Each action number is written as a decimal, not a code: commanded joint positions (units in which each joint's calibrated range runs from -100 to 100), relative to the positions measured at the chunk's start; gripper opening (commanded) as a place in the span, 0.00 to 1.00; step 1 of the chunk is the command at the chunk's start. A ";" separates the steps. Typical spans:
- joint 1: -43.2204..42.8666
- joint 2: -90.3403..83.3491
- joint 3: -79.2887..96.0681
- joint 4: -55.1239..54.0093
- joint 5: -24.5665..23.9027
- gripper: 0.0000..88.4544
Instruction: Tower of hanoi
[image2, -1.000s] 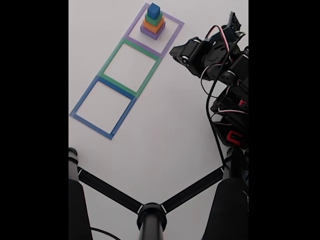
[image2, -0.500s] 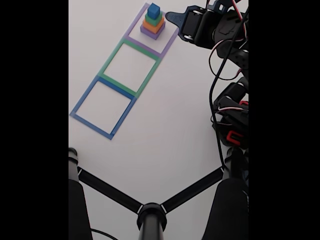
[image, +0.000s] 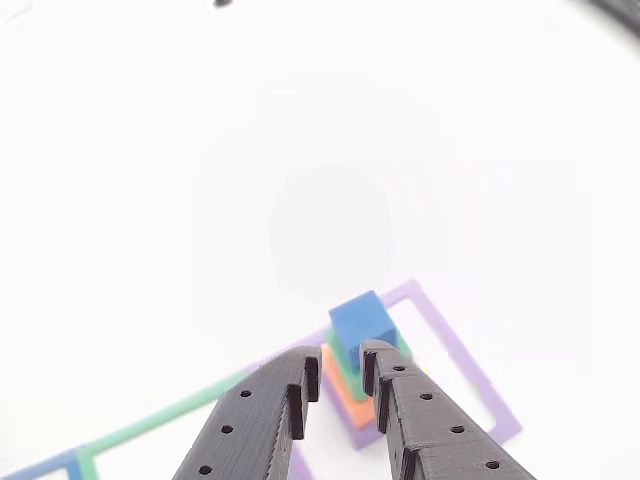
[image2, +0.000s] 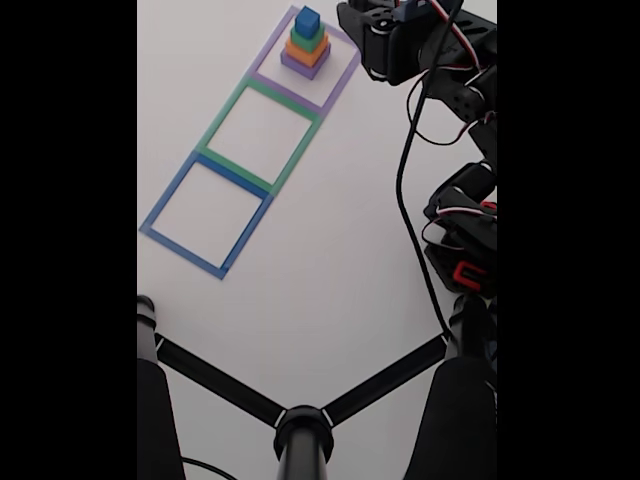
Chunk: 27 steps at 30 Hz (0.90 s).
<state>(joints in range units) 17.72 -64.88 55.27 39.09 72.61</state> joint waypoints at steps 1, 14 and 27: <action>0.92 -1.63 4.48 -9.58 17.65 0.01; 0.92 -1.95 11.66 -12.98 27.39 0.01; 0.77 0.70 21.02 -27.79 27.39 0.01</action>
<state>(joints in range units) 19.03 -64.37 77.02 13.00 99.41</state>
